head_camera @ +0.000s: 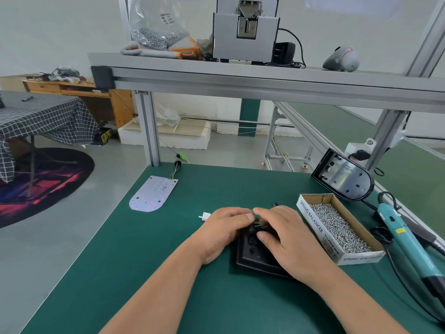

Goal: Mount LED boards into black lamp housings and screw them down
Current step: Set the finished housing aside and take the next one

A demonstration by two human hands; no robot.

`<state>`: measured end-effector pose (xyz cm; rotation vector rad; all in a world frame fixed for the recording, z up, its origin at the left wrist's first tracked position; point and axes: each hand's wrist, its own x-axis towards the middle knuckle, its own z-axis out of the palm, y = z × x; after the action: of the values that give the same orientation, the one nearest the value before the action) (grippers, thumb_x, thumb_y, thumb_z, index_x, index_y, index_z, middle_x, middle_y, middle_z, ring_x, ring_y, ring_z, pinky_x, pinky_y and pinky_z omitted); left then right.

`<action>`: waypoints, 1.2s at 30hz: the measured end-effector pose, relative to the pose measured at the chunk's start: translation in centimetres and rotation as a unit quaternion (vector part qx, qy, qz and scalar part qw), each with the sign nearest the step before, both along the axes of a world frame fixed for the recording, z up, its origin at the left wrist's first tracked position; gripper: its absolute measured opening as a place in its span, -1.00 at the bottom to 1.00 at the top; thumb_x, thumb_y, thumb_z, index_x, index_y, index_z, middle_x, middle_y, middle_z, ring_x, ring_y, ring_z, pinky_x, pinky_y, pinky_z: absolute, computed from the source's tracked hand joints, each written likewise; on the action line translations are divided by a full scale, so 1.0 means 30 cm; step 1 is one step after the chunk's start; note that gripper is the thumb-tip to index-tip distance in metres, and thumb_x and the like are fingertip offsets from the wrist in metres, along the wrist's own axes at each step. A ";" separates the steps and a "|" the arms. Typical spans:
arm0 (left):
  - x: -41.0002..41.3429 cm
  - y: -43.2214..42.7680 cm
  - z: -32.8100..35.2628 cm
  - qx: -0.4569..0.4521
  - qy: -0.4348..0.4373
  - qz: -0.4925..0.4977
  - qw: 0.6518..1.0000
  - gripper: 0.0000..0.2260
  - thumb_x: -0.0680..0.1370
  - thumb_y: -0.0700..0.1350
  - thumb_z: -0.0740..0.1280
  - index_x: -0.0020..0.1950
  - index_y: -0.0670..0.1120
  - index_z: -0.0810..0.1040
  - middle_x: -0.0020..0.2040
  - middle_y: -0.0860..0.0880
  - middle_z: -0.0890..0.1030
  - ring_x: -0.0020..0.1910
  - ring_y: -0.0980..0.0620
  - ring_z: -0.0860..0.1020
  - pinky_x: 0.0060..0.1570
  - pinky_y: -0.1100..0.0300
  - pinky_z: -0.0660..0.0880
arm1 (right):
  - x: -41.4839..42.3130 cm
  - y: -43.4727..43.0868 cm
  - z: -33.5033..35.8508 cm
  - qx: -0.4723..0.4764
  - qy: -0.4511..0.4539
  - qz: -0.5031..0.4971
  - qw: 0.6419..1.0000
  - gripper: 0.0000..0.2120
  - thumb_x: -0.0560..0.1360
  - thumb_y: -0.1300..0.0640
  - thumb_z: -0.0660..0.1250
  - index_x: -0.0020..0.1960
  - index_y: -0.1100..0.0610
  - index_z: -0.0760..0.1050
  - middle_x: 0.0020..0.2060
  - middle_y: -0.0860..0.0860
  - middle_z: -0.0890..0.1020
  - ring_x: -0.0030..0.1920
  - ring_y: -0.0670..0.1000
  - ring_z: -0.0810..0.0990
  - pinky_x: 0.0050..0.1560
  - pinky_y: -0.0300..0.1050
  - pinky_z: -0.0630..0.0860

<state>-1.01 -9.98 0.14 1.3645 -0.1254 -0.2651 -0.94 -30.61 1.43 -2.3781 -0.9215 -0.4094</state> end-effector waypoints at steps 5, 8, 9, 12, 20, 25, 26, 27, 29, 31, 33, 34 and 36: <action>0.007 0.000 -0.006 0.047 0.009 0.011 0.999 -0.73 0.68 -0.25 0.37 0.36 -0.32 0.59 0.27 -0.37 0.63 0.18 -0.15 0.55 0.44 -0.22 0.43 | -0.023 -0.024 0.007 -0.008 0.013 0.016 1.000 -0.48 0.50 -0.26 0.43 0.37 -0.08 0.45 0.35 -0.25 0.41 0.52 -0.14 0.29 0.49 -0.29 0.19; 0.010 0.001 -0.003 0.044 0.029 0.030 0.998 -0.69 0.67 -0.25 0.38 0.41 -0.28 0.56 0.25 -0.23 0.67 0.18 -0.09 0.58 0.40 -0.14 0.48 | -0.016 -0.048 0.007 -0.095 0.040 0.045 0.994 -0.11 0.32 -0.55 0.44 0.48 -0.08 0.38 0.40 -0.28 0.34 0.59 -0.22 0.07 0.52 -0.32 0.02; 0.011 0.000 -0.002 0.041 0.034 0.037 0.998 -0.67 0.67 -0.26 0.39 0.44 -0.26 0.55 0.30 -0.23 0.67 0.19 -0.07 0.59 0.44 -0.15 0.46 | -0.015 -0.053 0.007 -0.116 0.041 0.050 0.991 -0.05 0.28 -0.57 0.44 0.50 -0.09 0.34 0.42 -0.27 0.32 0.59 -0.22 0.04 0.53 -0.31 0.01; 0.016 -0.002 -0.006 0.041 0.037 0.042 0.998 -0.66 0.66 -0.29 0.38 0.45 -0.23 0.55 0.34 -0.24 0.66 0.19 -0.06 0.60 0.48 -0.20 0.42 | -0.015 -0.043 0.010 -0.158 0.021 0.062 0.985 -0.02 0.23 -0.53 0.45 0.50 -0.09 0.30 0.40 -0.24 0.29 0.55 -0.19 0.10 0.55 -0.29 -0.02; 0.034 0.005 -0.016 0.052 0.032 0.031 0.998 -0.64 0.68 -0.31 0.34 0.49 -0.20 0.52 0.33 -0.20 0.66 0.16 -0.02 0.61 0.31 -0.03 0.54 | -0.038 -0.003 0.014 -0.200 -0.070 0.038 0.977 -0.36 0.34 -0.29 0.38 0.35 -0.05 0.48 0.30 -0.18 0.53 0.48 -0.09 0.37 0.52 -0.06 0.18; 0.035 0.006 -0.013 0.062 0.028 0.025 0.997 -0.67 0.69 -0.27 0.35 0.46 -0.14 0.55 0.34 -0.15 0.66 0.20 0.01 0.63 0.37 -0.04 0.53 | -0.046 -0.006 0.014 -0.219 -0.073 0.022 0.973 -0.34 0.39 -0.28 0.34 0.43 -0.05 0.44 0.39 -0.18 0.51 0.54 -0.08 0.32 0.54 -0.02 0.19; 0.033 0.009 -0.013 0.057 0.032 0.023 0.998 -0.68 0.69 -0.25 0.35 0.45 -0.13 0.56 0.34 -0.14 0.67 0.23 0.00 0.64 0.40 -0.05 0.52 | -0.047 -0.007 0.008 -0.215 -0.067 0.024 0.974 -0.31 0.39 -0.28 0.34 0.46 -0.05 0.41 0.42 -0.17 0.48 0.55 -0.07 0.30 0.55 -0.01 0.20; 0.031 0.011 -0.013 0.049 0.036 0.022 0.998 -0.69 0.70 -0.24 0.35 0.45 -0.12 0.56 0.34 -0.12 0.68 0.26 -0.01 0.64 0.41 -0.05 0.51 | -0.047 -0.009 0.002 -0.207 -0.056 0.026 0.976 -0.26 0.39 -0.30 0.35 0.50 -0.05 0.37 0.44 -0.17 0.43 0.56 -0.07 0.27 0.56 0.00 0.20; 0.030 0.016 -0.016 0.024 0.047 0.025 0.998 -0.71 0.71 -0.25 0.33 0.44 -0.15 0.57 0.33 -0.14 0.68 0.29 -0.04 0.63 0.42 -0.06 0.52 | -0.043 -0.011 -0.001 -0.192 -0.018 0.027 0.981 -0.10 0.34 -0.43 0.36 0.57 -0.08 0.24 0.47 -0.19 0.30 0.56 -0.10 0.18 0.56 -0.07 0.16; 0.029 0.024 -0.020 -0.017 0.056 0.029 0.998 -0.71 0.72 -0.28 0.28 0.44 -0.19 0.56 0.30 -0.19 0.68 0.23 -0.07 0.64 0.39 -0.08 0.56 | -0.041 -0.010 -0.001 -0.175 -0.002 0.024 0.984 -0.02 0.31 -0.46 0.38 0.59 -0.08 0.18 0.48 -0.20 0.24 0.54 -0.11 0.15 0.53 -0.13 0.18; 0.030 0.030 -0.021 -0.073 0.067 0.030 0.995 -0.71 0.74 -0.29 0.21 0.45 -0.22 0.54 0.23 -0.26 0.68 0.17 -0.12 0.67 0.30 -0.08 0.62 | -0.044 -0.008 0.001 -0.147 -0.030 0.020 0.988 -0.13 0.37 -0.30 0.42 0.57 0.00 0.28 0.47 -0.13 0.31 0.51 -0.04 0.28 0.47 -0.09 0.38; 0.034 0.030 -0.020 -0.105 0.072 0.037 0.991 -0.70 0.73 -0.31 0.18 0.44 -0.23 0.52 0.22 -0.30 0.68 0.14 -0.16 0.69 0.23 -0.07 0.66 | -0.047 -0.010 0.007 -0.128 -0.047 0.014 0.991 -0.20 0.39 -0.21 0.41 0.55 0.03 0.34 0.46 -0.10 0.36 0.49 -0.02 0.36 0.40 -0.06 0.47; 0.041 0.025 -0.016 -0.122 0.074 0.073 0.987 -0.68 0.70 -0.34 0.17 0.45 -0.23 0.48 0.24 -0.33 0.69 0.07 -0.22 0.72 0.04 -0.02 0.70 | -0.047 -0.023 0.024 -0.079 -0.065 -0.011 0.995 -0.28 0.40 -0.10 0.38 0.53 0.06 0.41 0.44 -0.07 0.45 0.44 -0.02 0.46 0.34 -0.08 0.53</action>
<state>0.22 -9.23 -0.36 1.1015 0.0646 -0.2202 -2.35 -31.31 2.17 -2.5318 -1.0216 -0.5214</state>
